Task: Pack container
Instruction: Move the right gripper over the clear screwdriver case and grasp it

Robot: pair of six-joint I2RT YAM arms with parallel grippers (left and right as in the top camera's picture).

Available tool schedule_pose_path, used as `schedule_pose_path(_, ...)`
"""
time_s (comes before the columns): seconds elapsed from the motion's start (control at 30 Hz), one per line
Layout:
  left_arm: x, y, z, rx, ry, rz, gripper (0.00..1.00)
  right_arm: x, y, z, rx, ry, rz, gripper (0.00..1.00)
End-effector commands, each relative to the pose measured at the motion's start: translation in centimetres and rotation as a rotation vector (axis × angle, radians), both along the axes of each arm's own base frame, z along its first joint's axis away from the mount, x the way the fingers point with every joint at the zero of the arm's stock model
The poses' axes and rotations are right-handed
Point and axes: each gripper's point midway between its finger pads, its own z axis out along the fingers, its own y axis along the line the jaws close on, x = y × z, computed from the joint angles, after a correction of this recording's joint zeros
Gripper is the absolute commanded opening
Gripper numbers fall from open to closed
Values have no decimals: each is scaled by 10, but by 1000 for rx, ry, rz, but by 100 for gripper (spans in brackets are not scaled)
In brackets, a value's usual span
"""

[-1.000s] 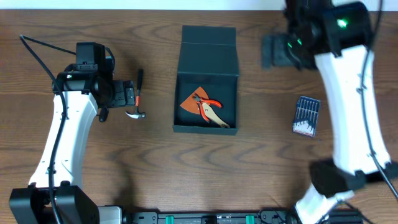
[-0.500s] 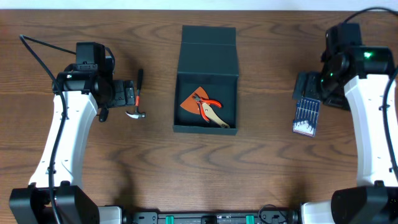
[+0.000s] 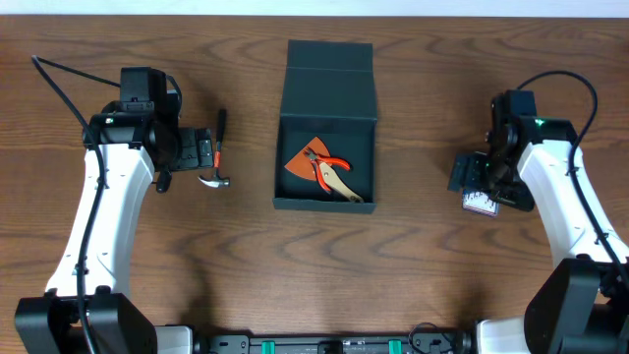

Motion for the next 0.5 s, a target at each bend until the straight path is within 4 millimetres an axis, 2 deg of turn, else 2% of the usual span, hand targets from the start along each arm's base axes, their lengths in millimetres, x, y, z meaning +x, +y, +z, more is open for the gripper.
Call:
schedule_pose_path(0.0,3,0,7,5,-13,0,99,4,-16,5,-22,-39,-30,99)
schedule_pose_path(0.17,3,0,7,5,-12,0,99,8,-30,1,12,-58,-75,99)
schedule_pose_path(0.47,3,0,7,5,-13,0,98,21,-32,-23,15,-32,-47,99)
